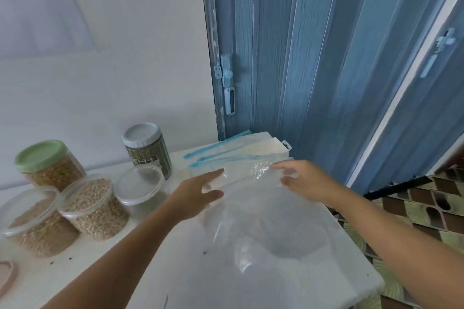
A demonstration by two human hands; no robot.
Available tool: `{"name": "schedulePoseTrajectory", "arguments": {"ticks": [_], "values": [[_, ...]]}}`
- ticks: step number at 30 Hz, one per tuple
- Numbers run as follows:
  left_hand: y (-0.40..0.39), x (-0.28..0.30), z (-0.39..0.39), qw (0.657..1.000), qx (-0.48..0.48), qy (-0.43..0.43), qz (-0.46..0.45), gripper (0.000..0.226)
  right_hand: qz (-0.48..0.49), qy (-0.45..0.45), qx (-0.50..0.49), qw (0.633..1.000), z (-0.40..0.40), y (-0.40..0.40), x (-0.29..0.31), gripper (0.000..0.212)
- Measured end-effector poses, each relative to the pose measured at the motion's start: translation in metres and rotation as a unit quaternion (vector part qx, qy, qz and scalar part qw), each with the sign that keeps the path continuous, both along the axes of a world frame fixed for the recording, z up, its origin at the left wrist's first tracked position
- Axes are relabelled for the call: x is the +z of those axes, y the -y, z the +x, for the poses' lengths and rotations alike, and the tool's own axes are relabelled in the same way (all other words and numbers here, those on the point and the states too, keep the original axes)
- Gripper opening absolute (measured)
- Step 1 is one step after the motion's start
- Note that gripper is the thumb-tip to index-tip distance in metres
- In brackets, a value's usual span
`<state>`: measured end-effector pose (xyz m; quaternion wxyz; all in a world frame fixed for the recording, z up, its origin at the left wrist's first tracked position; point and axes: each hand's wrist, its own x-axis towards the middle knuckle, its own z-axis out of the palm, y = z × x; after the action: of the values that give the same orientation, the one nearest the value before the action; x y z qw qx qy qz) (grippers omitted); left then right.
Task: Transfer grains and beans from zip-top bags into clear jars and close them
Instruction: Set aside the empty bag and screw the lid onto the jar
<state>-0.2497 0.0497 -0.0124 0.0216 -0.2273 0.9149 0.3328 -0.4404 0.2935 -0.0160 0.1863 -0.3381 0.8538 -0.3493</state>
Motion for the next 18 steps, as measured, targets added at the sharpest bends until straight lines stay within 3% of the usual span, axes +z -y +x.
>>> {"name": "schedulePoseTrajectory", "arguments": {"ticks": [3,5,7,9,12,18], "values": [[0.005,0.046,0.009,0.99,-0.031,0.134,0.033,0.086,-0.022,0.007,0.005,1.0,-0.005,-0.004,0.005,0.036],[0.007,0.077,0.01,0.985,-0.035,0.168,-0.024,0.086,-0.049,0.044,0.009,0.998,-0.005,-0.007,0.015,0.039],[0.008,0.093,-0.002,0.975,-0.056,0.148,-0.156,0.078,-0.089,0.102,0.012,0.991,-0.006,-0.01,0.026,0.041],[0.008,0.091,-0.024,0.97,-0.063,0.08,-0.223,0.068,-0.122,0.143,0.017,0.982,-0.009,-0.011,0.035,0.04],[0.01,0.067,-0.065,0.977,-0.055,0.005,-0.206,0.054,-0.133,0.173,0.026,0.976,-0.016,-0.01,0.039,0.038],[-0.004,0.015,-0.093,0.988,-0.063,0.017,-0.142,0.061,-0.085,0.209,0.03,0.974,-0.011,-0.019,0.018,0.038]]}}
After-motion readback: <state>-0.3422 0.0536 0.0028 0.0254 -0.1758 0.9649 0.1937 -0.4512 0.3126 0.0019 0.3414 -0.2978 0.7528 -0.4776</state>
